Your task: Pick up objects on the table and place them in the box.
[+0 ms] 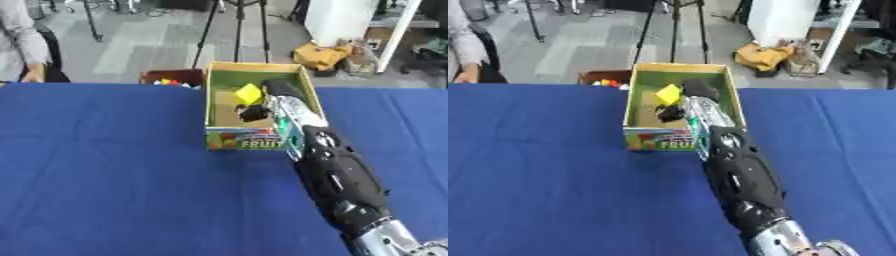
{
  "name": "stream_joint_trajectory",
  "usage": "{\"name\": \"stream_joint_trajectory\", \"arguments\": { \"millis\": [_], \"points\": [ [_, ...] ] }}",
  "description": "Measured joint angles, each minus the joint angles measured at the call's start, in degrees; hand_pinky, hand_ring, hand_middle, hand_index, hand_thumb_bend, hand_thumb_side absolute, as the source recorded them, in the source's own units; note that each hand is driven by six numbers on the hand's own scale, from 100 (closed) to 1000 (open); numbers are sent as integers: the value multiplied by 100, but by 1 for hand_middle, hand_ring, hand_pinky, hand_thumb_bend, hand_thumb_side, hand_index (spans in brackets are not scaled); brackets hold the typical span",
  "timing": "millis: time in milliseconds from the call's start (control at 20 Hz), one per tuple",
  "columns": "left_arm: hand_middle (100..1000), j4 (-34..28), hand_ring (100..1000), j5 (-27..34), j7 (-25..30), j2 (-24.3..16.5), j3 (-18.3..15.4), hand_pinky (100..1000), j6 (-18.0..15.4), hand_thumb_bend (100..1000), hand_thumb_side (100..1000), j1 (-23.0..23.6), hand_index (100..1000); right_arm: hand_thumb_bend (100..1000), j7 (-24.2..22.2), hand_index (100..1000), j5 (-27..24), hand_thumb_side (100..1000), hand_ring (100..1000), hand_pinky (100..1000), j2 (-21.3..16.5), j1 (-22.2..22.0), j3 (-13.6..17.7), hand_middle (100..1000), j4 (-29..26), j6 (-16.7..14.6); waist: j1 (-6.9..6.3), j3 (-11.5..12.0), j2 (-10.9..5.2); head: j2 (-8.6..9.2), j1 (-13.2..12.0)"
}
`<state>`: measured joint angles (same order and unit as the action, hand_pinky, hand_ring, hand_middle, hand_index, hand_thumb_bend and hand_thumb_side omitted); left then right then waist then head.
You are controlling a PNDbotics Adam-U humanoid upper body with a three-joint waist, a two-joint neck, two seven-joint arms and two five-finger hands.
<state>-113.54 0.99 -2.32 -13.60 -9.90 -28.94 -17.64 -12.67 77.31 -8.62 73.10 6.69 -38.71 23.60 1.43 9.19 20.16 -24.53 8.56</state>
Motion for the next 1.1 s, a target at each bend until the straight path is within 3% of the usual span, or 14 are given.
{"name": "stream_joint_trajectory", "arguments": {
  "millis": [250, 400, 550, 850, 1100],
  "points": [
    [849, 0, 679, 2, 0, 0, 12, 616, 0, 215, 1000, -1, 988, 100, 50, 661, 31, 689, 735, 806, 42, 0, 5, 564, 21, 177, 1, 5, 0, 1, 9],
    [849, 0, 679, 5, 0, 0, 13, 616, 0, 215, 1000, -1, 988, 166, 48, 716, 31, 744, 747, 811, 44, 0, 19, 613, 21, 205, 1, 5, 0, 1, 10],
    [849, 0, 679, 16, 0, 0, 14, 616, 0, 214, 1000, -1, 988, 307, 27, 801, 24, 837, 777, 821, 53, 1, 31, 686, 20, 196, 3, 2, 0, 1, 10],
    [849, 0, 679, 31, 0, 0, 14, 617, 0, 216, 1000, -1, 988, 459, -116, 912, 2, 901, 877, 858, 54, 24, 29, 790, 10, 154, 3, -16, -4, 1, 11],
    [849, 0, 680, 45, 0, 0, 14, 617, 0, 216, 1000, 0, 988, 443, -242, 915, -2, 902, 877, 864, 55, 54, 25, 790, -99, 110, 3, -33, -17, 1, 11]
  ]
}}
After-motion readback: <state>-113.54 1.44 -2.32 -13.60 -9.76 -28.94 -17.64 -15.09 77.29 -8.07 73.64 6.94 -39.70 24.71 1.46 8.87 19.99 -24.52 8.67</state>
